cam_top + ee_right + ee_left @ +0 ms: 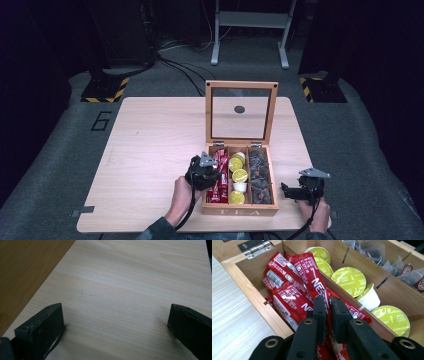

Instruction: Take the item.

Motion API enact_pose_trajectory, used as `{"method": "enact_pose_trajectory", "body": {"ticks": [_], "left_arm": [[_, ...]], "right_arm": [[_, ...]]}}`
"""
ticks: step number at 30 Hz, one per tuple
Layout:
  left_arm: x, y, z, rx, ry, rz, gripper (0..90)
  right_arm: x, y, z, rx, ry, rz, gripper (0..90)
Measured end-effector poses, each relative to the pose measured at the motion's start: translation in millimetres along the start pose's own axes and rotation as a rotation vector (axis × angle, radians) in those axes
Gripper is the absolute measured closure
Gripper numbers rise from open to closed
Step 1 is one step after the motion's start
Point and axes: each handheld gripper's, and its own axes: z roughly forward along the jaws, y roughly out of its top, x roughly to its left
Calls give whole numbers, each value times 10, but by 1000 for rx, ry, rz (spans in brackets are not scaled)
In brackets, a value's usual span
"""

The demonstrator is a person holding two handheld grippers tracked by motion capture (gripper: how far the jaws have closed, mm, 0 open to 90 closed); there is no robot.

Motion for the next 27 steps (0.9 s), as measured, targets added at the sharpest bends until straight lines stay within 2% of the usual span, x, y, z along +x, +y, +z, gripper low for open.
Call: {"method": "enact_pose_trajectory", "body": {"ticks": [7, 14, 27], "left_arm": [[-16, 27, -87, -40, -12, -10, 825], [-62, 99, -227, -89, -21, -1, 830], [-59, 159, -411, -128, -13, 18, 830]], "right_arm": [[3, 0, -1, 1, 0, 4, 0], [1, 0, 0, 0, 0, 1, 0], [0, 0, 0, 0, 0, 0, 0]]}}
